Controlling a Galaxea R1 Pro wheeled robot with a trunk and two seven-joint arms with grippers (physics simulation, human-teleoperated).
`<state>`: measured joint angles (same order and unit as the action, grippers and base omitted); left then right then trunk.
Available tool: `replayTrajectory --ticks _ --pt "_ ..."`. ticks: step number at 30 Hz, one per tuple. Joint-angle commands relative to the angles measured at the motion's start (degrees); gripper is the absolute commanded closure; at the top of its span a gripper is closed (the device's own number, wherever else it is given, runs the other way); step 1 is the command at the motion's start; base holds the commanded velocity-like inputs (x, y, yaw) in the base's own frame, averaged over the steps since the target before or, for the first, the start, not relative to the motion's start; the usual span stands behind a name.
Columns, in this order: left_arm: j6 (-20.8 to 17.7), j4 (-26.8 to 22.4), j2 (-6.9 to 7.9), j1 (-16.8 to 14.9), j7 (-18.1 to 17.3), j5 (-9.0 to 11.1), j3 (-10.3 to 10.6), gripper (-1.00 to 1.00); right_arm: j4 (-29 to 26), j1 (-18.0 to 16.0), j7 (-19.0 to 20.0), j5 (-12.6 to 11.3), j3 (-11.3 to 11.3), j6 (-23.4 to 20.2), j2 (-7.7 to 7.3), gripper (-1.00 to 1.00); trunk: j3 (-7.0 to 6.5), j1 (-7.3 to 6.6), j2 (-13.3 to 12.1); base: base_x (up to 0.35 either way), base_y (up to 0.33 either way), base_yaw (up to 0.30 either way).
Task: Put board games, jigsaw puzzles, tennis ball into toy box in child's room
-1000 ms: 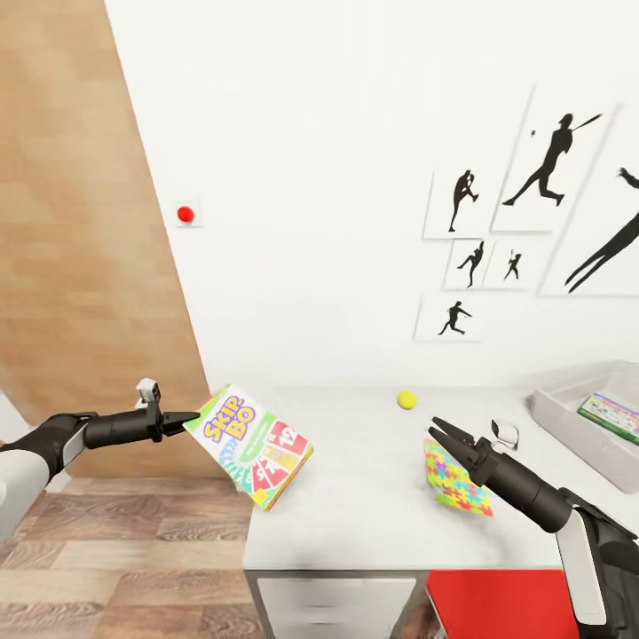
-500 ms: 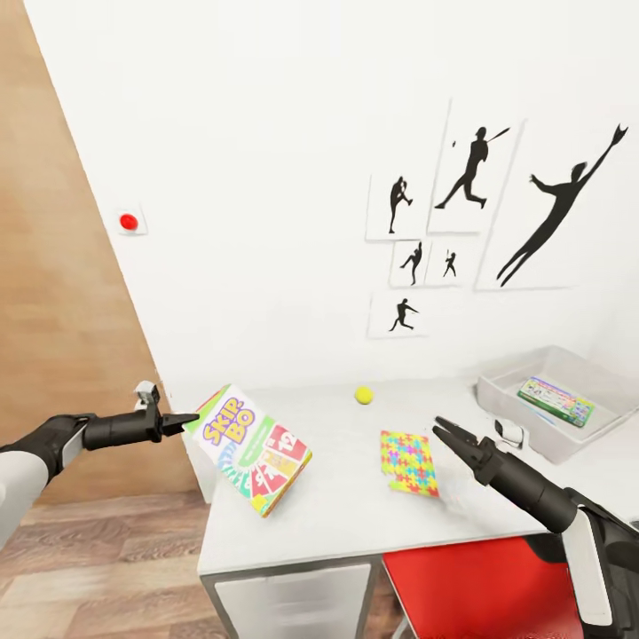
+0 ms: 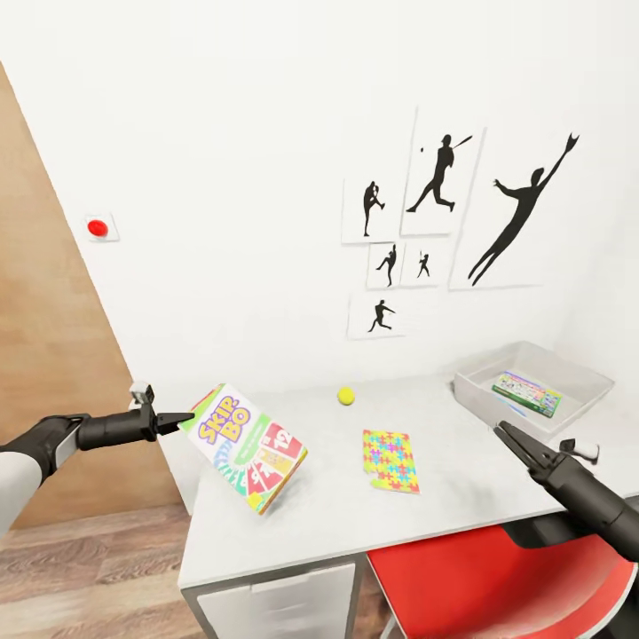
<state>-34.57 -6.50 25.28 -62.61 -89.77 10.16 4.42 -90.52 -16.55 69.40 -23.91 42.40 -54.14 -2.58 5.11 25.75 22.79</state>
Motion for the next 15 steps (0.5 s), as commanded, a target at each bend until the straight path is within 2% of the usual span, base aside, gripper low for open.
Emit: replayTrajectory --ticks 1,4,7,15 --pt "-0.6 0.0 0.03 -0.1 -0.2 0.4 0.4 1.00 0.0 -0.1 0.1 -0.1 0.1 -0.3 0.04 -1.00 0.13 0.04 0.1 0.000 0.000 -0.005" --pt "-0.3 0.0 0.03 -0.1 -0.2 0.4 0.4 1.00 0.0 -0.1 0.2 -0.1 0.1 -0.2 0.24 -1.00 0.13 0.04 0.1 0.000 -0.039 -0.002" --pt "0.1 -0.7 0.03 0.0 -0.2 0.4 0.4 1.00 0.0 -0.1 0.3 -0.1 0.2 -0.2 0.36 -1.00 0.08 0.04 0.1 0.000 -0.204 -0.059" --pt "0.3 -1.3 0.03 0.0 -0.2 0.4 0.5 1.00 0.1 -0.1 0.5 0.0 0.1 -0.1 0.47 -1.00 -0.29 0.04 0.1 0.000 -0.289 -0.218"
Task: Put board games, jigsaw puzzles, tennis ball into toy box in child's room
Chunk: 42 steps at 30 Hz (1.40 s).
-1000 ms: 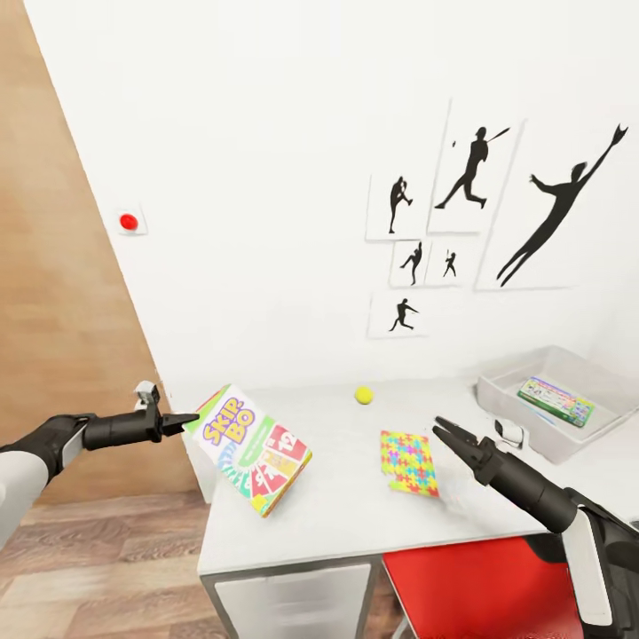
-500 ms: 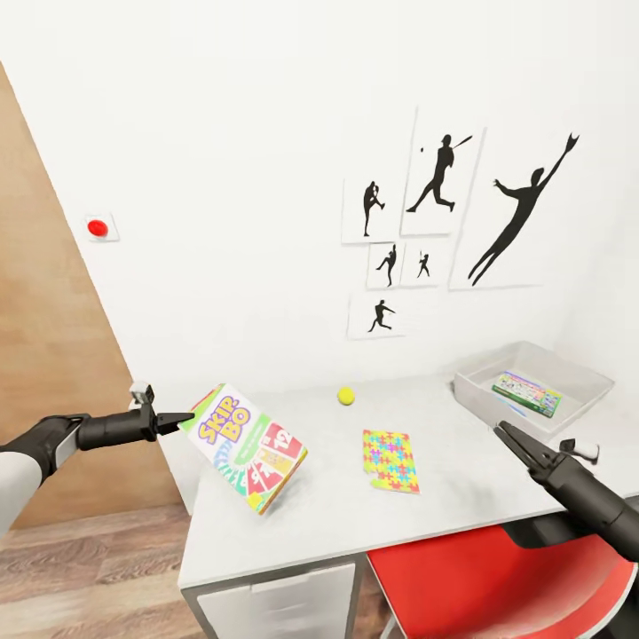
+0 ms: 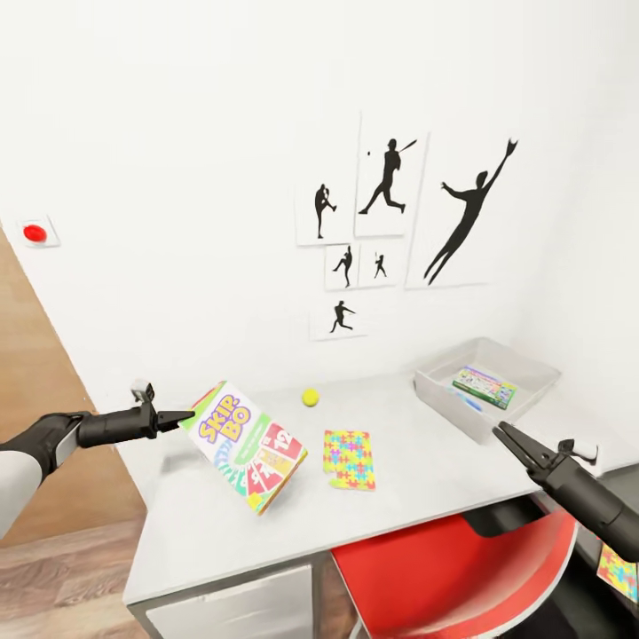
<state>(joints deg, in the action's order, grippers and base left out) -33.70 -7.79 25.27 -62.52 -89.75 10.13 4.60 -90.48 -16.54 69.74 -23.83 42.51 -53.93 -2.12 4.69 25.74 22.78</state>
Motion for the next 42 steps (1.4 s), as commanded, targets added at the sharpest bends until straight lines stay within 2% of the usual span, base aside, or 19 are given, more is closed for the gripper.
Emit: replayTrajectory --ticks 1,10,18,30,42 --pt "-0.6 0.0 0.04 -0.1 -0.2 0.4 0.3 1.00 0.1 -0.1 0.1 -0.1 0.0 -0.3 0.00 -1.00 0.08 0.04 0.1 0.000 -0.300 -0.243" --pt "-0.5 0.0 0.04 -0.1 -0.2 0.4 0.3 1.00 0.3 -0.1 -0.1 -0.1 -0.1 -0.2 0.01 -1.00 -0.34 0.04 0.1 0.000 -0.301 -0.235" --pt "-0.4 0.0 -0.02 -0.1 -0.2 0.4 0.3 1.00 0.3 -0.1 -0.1 -0.1 -0.1 0.2 0.06 -1.00 -0.37 0.04 0.1 0.057 -0.302 -0.026" --pt "-0.2 0.0 0.00 -0.1 -0.2 0.4 0.3 1.00 0.3 -0.1 -0.2 0.2 -0.1 0.3 0.09 -1.00 -0.59 0.04 0.1 0.192 -0.247 -0.204" --pt "-0.2 0.0 -0.02 0.0 -0.2 0.4 0.3 1.00 0.3 -0.1 -0.3 0.5 -0.1 1.0 0.09 -1.00 -0.63 0.04 0.1 0.059 -0.089 -0.054"
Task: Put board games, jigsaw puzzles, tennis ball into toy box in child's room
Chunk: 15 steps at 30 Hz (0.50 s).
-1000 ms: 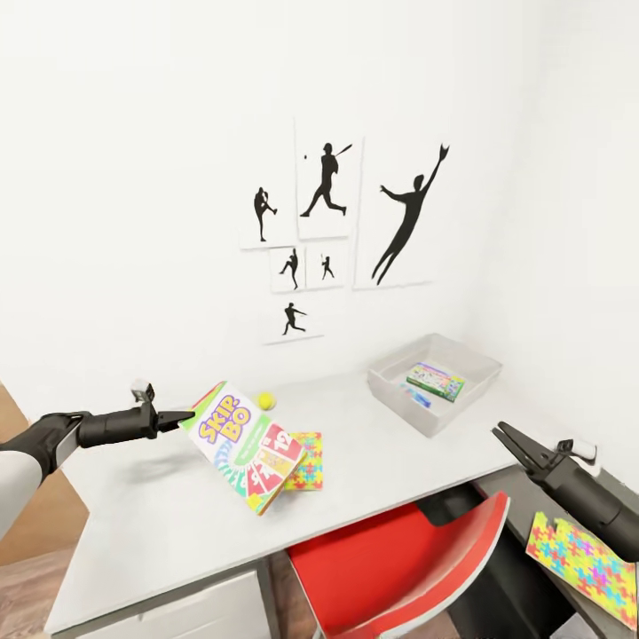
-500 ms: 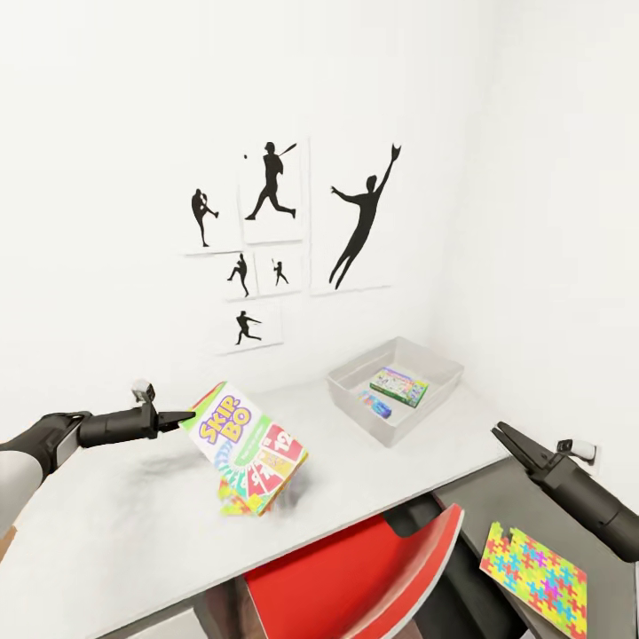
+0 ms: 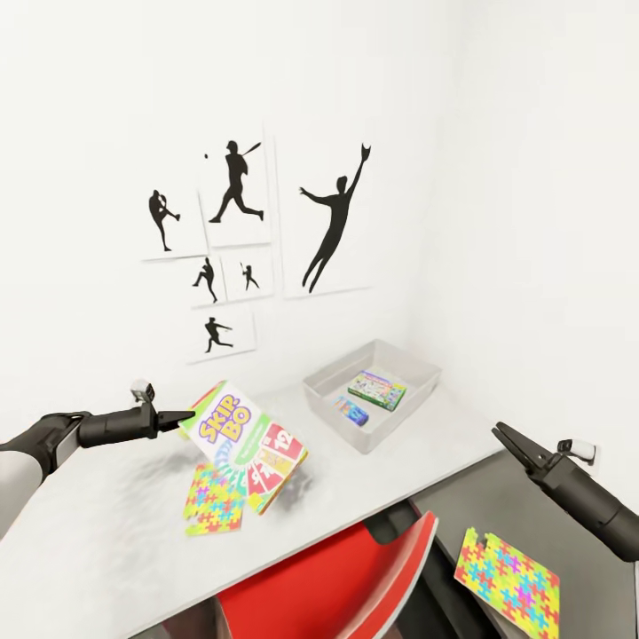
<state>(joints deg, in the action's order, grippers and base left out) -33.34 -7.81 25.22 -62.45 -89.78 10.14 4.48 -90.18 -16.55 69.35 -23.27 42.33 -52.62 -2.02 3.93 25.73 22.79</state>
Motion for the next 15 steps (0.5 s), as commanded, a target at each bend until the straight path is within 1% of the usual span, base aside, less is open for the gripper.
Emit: replayTrajectory --ticks 1,5,9,15 --pt "-0.6 0.0 -0.01 -0.1 -0.2 0.4 0.4 1.00 0.0 -0.1 0.1 -0.1 0.0 -0.3 0.00 -1.00 0.16 0.05 0.1 0.182 -0.032 -0.066" --pt "-0.6 0.0 -0.02 -0.1 -0.2 0.4 0.4 1.00 0.0 -0.1 0.1 0.0 -0.3 -0.2 0.00 -1.00 0.28 0.05 0.1 0.219 -0.041 -0.033" --pt "-0.6 0.0 0.00 0.0 -0.2 0.4 0.4 1.00 0.0 -0.1 0.2 0.0 -0.5 -0.2 0.00 -1.00 0.31 0.05 0.1 0.084 -0.040 -0.006" --pt "-0.6 0.0 0.01 0.0 -0.2 0.4 0.4 1.00 0.0 -0.1 0.1 0.0 -0.6 -0.2 0.00 -1.00 0.32 0.05 0.1 0.177 -0.117 -0.001"
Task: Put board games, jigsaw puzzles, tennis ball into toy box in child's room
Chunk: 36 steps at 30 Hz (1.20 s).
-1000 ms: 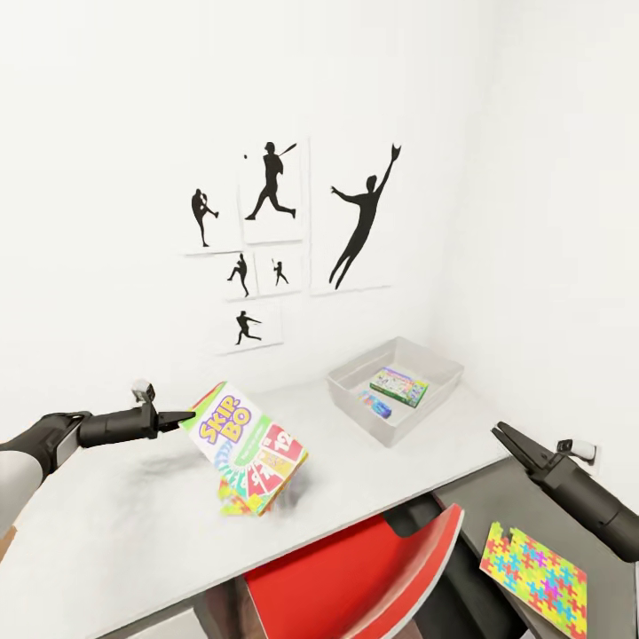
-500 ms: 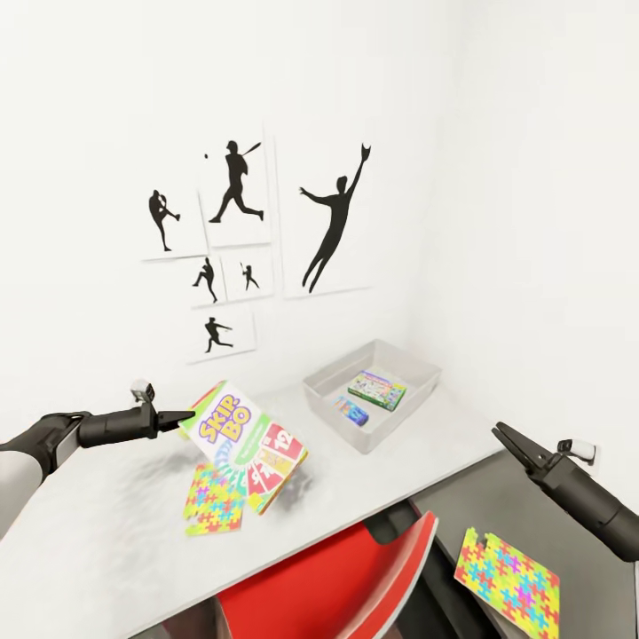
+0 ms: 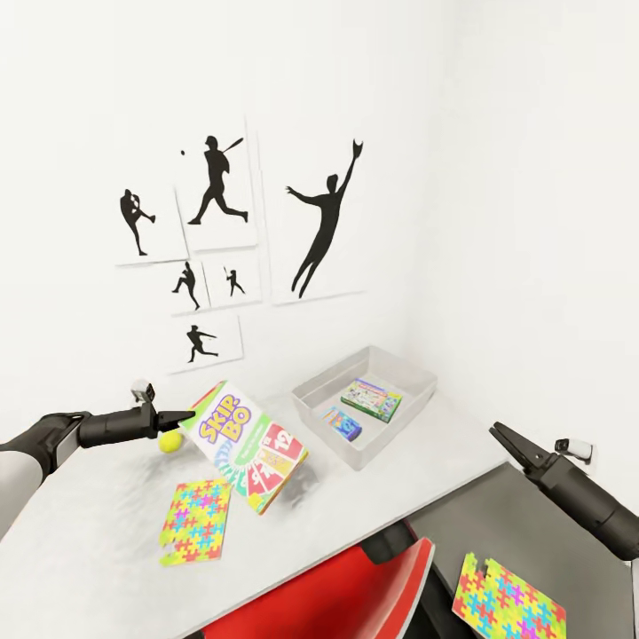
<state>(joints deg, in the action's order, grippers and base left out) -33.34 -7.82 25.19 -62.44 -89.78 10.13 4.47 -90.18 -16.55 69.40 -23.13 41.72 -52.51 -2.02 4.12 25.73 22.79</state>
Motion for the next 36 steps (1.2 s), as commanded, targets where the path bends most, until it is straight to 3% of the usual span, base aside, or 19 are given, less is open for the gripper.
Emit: replayTrajectory --ticks 1,24,36 --pt "-0.6 0.0 0.03 -0.1 -0.2 0.4 0.4 1.00 0.0 -0.1 0.1 -0.1 0.0 -0.3 0.00 -1.00 0.14 0.05 0.1 0.158 -0.045 0.000" --pt "-0.6 0.1 0.07 -0.1 -0.2 0.4 0.3 1.00 0.0 -0.1 0.3 -0.1 -0.1 -0.3 0.00 -1.00 0.34 0.05 0.1 0.127 0.004 0.000" --pt "-0.6 0.1 0.05 -0.1 -0.2 0.4 0.3 1.00 0.0 -0.1 0.1 -0.1 -0.1 -0.2 0.06 -1.00 0.34 0.05 0.1 0.013 0.000 0.000"
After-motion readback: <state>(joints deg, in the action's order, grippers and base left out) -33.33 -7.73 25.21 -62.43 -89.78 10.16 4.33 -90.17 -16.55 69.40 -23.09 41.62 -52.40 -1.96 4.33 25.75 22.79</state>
